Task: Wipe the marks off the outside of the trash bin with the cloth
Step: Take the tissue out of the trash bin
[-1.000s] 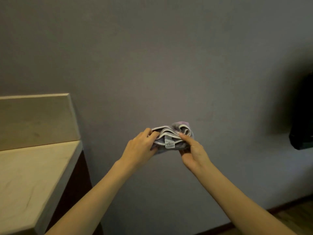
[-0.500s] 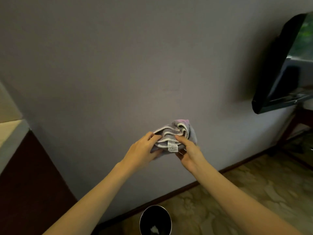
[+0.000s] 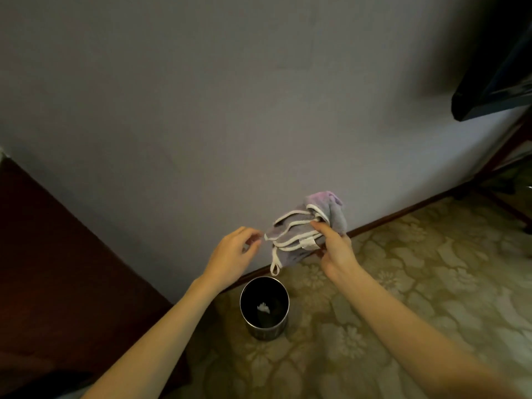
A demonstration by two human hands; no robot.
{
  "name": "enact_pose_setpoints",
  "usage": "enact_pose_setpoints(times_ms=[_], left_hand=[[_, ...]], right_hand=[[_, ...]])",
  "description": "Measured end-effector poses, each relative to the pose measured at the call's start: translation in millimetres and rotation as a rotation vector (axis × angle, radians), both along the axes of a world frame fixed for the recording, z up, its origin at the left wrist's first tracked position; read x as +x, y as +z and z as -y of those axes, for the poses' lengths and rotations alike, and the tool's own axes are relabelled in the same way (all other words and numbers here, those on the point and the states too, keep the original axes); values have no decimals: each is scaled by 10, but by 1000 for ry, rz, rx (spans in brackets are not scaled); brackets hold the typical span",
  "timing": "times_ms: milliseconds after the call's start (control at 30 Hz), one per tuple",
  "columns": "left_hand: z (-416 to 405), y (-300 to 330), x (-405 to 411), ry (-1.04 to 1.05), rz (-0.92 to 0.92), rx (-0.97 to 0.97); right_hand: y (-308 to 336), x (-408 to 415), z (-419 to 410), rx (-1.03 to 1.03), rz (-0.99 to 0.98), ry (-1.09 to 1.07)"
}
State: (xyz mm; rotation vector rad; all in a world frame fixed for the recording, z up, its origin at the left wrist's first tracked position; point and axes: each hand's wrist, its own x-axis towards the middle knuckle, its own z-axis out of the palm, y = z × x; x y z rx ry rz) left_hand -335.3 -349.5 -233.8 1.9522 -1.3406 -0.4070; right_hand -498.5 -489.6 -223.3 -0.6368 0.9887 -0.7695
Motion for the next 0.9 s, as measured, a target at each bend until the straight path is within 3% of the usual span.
enact_pose_setpoints(times_ms=[133,300,600,900], left_hand=[[-133,-318,27,138,-244,61],[-197,-797,40,291,-420,72],[-220,-2256,103,438,-567,150],[-101,-4158,219,400,-567,185]], right_hand=[[-322,-70,-27,-10,-57,55],[-828,-72,-130,-55,-158,115],[-2179,-100,-196,-97,-301,152],[-4049,39,-106,-235,-487,112]])
